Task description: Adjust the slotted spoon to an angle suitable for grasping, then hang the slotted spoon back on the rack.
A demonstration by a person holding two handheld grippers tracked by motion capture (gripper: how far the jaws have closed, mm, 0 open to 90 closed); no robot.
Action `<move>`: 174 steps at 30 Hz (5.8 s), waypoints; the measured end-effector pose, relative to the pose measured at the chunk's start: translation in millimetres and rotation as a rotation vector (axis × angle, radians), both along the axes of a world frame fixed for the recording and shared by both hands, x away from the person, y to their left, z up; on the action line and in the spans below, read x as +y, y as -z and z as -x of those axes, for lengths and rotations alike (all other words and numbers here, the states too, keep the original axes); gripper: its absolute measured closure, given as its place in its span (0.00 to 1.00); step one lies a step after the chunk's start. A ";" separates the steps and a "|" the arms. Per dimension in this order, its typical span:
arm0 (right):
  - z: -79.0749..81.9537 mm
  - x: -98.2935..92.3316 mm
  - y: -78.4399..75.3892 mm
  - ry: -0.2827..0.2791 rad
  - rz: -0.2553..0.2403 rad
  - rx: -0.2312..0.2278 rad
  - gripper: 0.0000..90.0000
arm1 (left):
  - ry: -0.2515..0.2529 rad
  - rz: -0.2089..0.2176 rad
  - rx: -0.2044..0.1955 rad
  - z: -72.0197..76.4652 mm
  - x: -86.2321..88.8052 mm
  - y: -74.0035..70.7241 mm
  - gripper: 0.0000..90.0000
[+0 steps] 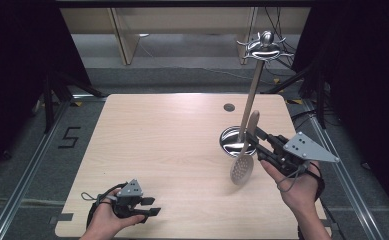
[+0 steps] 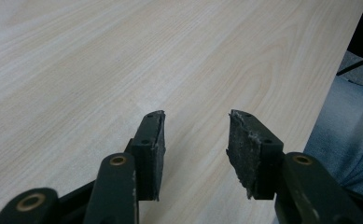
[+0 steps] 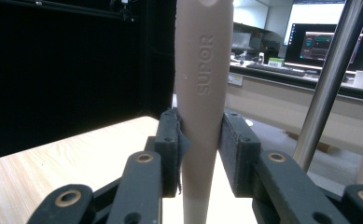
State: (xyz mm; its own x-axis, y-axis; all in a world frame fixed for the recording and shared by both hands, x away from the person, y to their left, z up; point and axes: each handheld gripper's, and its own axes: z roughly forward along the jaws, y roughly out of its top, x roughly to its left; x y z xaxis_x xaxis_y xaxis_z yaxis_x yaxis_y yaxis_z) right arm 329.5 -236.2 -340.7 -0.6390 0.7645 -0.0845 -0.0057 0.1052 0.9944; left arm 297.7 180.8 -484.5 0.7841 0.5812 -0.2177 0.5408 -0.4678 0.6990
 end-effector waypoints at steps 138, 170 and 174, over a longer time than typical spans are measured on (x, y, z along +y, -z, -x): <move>-31.7 13.4 -49.5 0.448 -0.044 0.025 0.78 | -0.159 0.047 -0.174 -4.7 15.4 -12.0 0.36; -48.0 18.4 -57.5 0.461 -0.023 0.041 0.78 | -0.164 0.056 -0.179 -4.6 15.6 -12.2 0.36; -50.5 18.4 -58.7 0.464 -0.017 0.038 0.78 | -0.160 0.053 -0.172 -4.6 16.0 -11.9 0.36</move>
